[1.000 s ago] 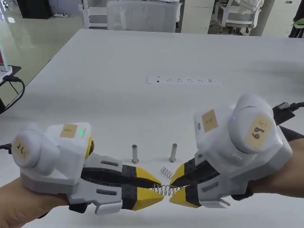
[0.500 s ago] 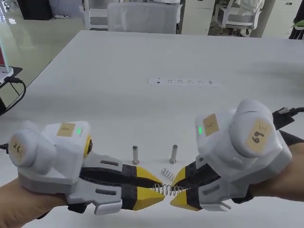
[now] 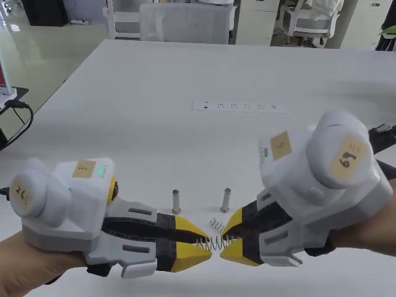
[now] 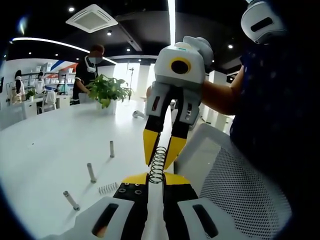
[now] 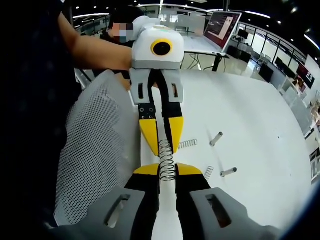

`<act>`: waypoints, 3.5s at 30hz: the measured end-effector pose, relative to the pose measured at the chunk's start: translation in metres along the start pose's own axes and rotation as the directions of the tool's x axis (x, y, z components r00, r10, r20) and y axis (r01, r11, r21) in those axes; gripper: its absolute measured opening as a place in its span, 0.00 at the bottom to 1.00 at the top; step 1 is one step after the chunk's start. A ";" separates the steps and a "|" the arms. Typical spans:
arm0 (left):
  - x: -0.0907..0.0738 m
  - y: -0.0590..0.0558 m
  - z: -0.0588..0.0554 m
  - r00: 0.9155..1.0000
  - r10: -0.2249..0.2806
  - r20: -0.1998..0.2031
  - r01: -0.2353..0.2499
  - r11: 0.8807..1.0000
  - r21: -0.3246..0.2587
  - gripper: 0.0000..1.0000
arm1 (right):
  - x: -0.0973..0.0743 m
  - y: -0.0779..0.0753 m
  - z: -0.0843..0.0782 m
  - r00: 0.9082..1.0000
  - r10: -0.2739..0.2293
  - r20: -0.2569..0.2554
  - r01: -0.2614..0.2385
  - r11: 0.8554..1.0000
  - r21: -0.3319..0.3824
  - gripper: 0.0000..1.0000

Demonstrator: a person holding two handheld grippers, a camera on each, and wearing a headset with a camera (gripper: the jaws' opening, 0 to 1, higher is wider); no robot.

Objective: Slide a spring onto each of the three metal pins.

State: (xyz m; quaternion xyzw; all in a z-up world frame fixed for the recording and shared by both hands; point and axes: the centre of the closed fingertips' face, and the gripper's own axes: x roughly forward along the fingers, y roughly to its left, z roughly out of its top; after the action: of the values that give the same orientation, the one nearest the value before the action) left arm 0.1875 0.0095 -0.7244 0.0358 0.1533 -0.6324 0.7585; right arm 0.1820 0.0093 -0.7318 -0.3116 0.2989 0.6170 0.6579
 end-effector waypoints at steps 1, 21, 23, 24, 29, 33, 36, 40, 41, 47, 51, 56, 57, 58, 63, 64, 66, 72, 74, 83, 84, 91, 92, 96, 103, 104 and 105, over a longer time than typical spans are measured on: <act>0.000 0.000 0.000 1.000 0.002 -0.001 -0.002 1.000 0.002 0.02 | -0.001 0.000 0.001 1.000 0.000 0.003 0.000 1.000 0.004 0.08; 0.007 -0.001 -0.004 1.000 -0.004 -0.018 0.004 1.000 0.022 0.02 | -0.009 0.003 0.029 0.998 -0.003 0.057 0.003 1.000 0.001 0.08; 0.007 -0.001 -0.004 1.000 -0.004 -0.018 0.004 1.000 0.024 0.02 | -0.009 0.003 0.029 0.998 -0.004 0.057 0.004 1.000 -0.001 0.08; 0.007 0.000 -0.003 1.000 -0.003 -0.018 0.004 1.000 0.024 0.02 | -0.009 0.003 0.030 0.998 -0.004 0.058 0.004 1.000 -0.002 0.08; 0.009 0.000 -0.003 1.000 -0.003 -0.020 0.003 1.000 0.027 0.03 | -0.010 0.003 0.030 0.998 -0.006 0.056 0.006 1.000 -0.006 0.08; 0.009 0.001 -0.003 1.000 0.007 -0.019 -0.007 0.999 0.033 0.03 | -0.010 0.003 0.029 0.999 -0.010 0.051 0.011 1.000 -0.007 0.08; 0.010 0.001 -0.003 1.000 0.005 -0.022 -0.004 1.000 0.029 0.03 | -0.010 0.003 0.029 0.999 -0.010 0.047 0.010 1.000 -0.005 0.08; 0.010 0.002 -0.003 1.000 0.006 -0.022 -0.006 1.000 0.029 0.06 | -0.010 0.003 0.028 0.999 -0.007 0.044 0.008 1.000 -0.005 0.08; 0.009 0.002 -0.004 1.000 0.011 -0.026 -0.010 1.000 0.029 0.08 | -0.010 0.003 0.028 0.999 -0.007 0.043 0.007 1.000 -0.005 0.08; 0.007 0.003 -0.007 0.999 0.019 -0.036 -0.018 1.000 0.024 0.11 | -0.012 0.002 0.026 0.999 -0.011 0.033 0.011 1.000 -0.005 0.08; -0.001 0.007 -0.009 0.999 0.039 -0.030 -0.039 0.999 0.012 0.13 | -0.016 -0.002 0.022 0.999 -0.021 0.025 0.021 1.000 0.002 0.08; -0.011 0.012 -0.014 0.997 0.071 -0.029 -0.071 0.997 -0.006 0.15 | -0.022 -0.009 0.013 0.999 -0.035 0.002 0.035 0.999 0.014 0.08; -0.012 0.012 -0.014 0.997 0.076 -0.029 -0.076 0.997 -0.008 0.15 | -0.023 -0.010 0.012 0.999 -0.037 -0.002 0.038 0.999 0.015 0.08; -0.013 0.013 -0.015 0.996 0.081 -0.028 -0.081 0.997 -0.010 0.15 | -0.024 -0.012 0.010 0.999 -0.039 -0.007 0.039 0.999 0.018 0.08; -0.018 0.014 -0.019 0.994 0.103 -0.023 -0.104 0.994 -0.025 0.16 | -0.033 -0.023 0.001 0.998 -0.060 -0.035 0.061 0.998 0.026 0.08; -0.019 0.015 -0.019 0.994 0.109 -0.020 -0.110 0.994 -0.027 0.17 | -0.035 -0.026 -0.001 0.997 -0.064 -0.042 0.065 0.997 0.031 0.08; -0.021 0.015 -0.021 0.993 0.117 -0.016 -0.118 0.992 -0.034 0.17 | -0.039 -0.031 -0.006 0.995 -0.076 -0.057 0.078 0.996 0.033 0.08; -0.026 0.017 -0.025 0.990 0.142 -0.016 -0.143 0.989 -0.043 0.19 | -0.052 -0.052 -0.021 0.989 -0.108 -0.103 0.114 0.992 0.049 0.08; -0.029 0.018 -0.026 0.988 0.151 -0.015 -0.152 0.987 -0.045 0.19 | -0.056 -0.061 -0.027 0.986 -0.120 -0.117 0.127 0.990 0.056 0.08; -0.033 0.020 -0.031 0.985 0.172 -0.021 -0.173 0.984 -0.052 0.20 | -0.072 -0.094 -0.047 0.975 -0.151 -0.162 0.168 0.980 0.102 0.08; -0.033 0.020 -0.031 0.984 0.174 -0.020 -0.175 0.983 -0.052 0.20 | -0.074 -0.098 -0.050 0.974 -0.155 -0.168 0.174 0.979 0.106 0.08; -0.033 0.022 -0.032 0.982 0.187 -0.020 -0.187 0.981 -0.054 0.21 | -0.080 -0.124 -0.066 0.958 -0.181 -0.222 0.211 0.970 0.119 0.08; -0.033 0.022 -0.033 0.982 0.188 -0.020 -0.189 0.980 -0.055 0.21 | -0.080 -0.126 -0.069 0.955 -0.185 -0.232 0.216 0.969 0.117 0.08; -0.035 0.023 -0.034 0.980 0.197 -0.021 -0.198 0.978 -0.059 0.22 | -0.078 -0.136 -0.077 0.952 -0.182 -0.245 0.220 0.966 0.134 0.08; -0.039 0.031 -0.039 0.972 0.233 -0.022 -0.234 0.969 -0.076 0.32 | -0.077 -0.149 -0.088 0.943 -0.195 -0.271 0.239 0.961 0.142 0.08; -0.040 0.032 -0.039 0.971 0.238 -0.021 -0.238 0.968 -0.079 0.34 | -0.078 -0.150 -0.088 0.942 -0.194 -0.273 0.239 0.960 0.143 0.08; -0.041 0.033 -0.040 0.970 0.244 -0.021 -0.245 0.966 -0.083 0.35 | -0.078 -0.150 -0.089 0.943 -0.191 -0.271 0.237 0.960 0.150 0.08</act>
State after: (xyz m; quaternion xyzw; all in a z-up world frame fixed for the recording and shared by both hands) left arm 0.2058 0.0645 -0.7552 0.0252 0.1784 -0.5269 0.8306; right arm 0.3266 -0.1151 -0.7210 -0.3579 0.3997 0.4670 0.7029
